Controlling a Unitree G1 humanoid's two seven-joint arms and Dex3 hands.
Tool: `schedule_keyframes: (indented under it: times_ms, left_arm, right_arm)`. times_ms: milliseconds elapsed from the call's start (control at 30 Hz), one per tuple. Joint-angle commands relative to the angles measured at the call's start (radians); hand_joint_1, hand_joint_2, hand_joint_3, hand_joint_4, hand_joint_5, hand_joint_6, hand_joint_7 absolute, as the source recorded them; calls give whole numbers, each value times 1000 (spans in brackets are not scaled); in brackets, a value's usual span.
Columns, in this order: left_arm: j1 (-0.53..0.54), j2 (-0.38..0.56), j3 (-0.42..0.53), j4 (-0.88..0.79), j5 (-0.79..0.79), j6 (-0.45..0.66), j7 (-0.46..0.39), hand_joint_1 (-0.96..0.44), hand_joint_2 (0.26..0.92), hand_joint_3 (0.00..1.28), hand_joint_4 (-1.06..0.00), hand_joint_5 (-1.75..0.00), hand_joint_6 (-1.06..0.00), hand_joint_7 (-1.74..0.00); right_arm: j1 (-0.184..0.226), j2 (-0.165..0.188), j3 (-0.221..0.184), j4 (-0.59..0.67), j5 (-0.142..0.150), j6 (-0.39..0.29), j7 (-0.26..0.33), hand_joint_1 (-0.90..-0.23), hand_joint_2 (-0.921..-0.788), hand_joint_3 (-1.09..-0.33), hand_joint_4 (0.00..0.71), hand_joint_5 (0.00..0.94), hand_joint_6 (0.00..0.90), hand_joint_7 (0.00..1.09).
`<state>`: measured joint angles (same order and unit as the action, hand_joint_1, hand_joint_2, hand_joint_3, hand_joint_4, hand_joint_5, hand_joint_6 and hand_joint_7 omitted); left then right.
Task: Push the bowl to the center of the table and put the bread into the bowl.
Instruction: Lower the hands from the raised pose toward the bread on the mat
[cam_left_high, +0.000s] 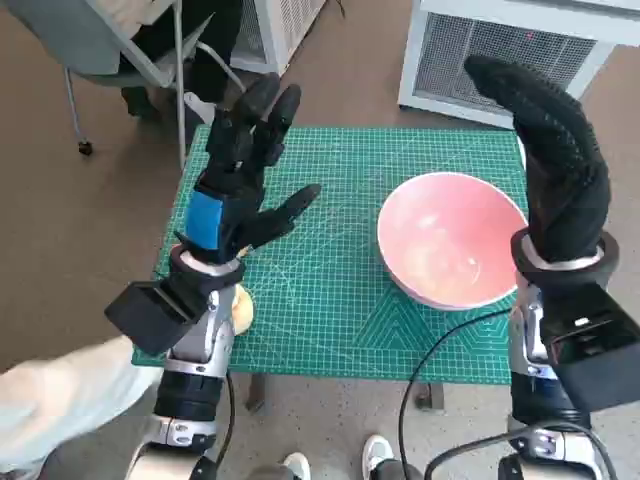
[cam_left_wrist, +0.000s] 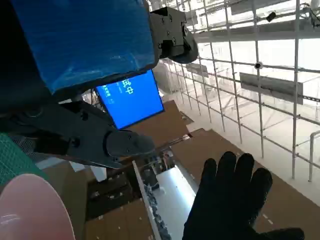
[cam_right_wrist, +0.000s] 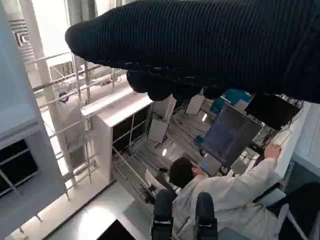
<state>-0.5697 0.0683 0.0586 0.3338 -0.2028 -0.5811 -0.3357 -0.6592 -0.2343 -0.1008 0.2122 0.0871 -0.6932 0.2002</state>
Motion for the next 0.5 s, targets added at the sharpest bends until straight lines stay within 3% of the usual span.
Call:
schedule_keyframes:
  times_ms: [33, 500]
  left_arm:
    - [7, 2, 2, -9, -14, 4, -10, -142, 921, 247, -240, -6, -19, -532]
    - [10, 5, 8, -5, -22, 0, -25, -137, 921, 246, -252, -10, -22, -542]
  right_arm:
    - [26, -3, -3, 8, 14, 2, 12, -597, -921, -790, 258, 0, 0, 628]
    - [63, -18, -31, 23, 40, -17, 16, -590, -921, -785, 256, 0, -1, 630]
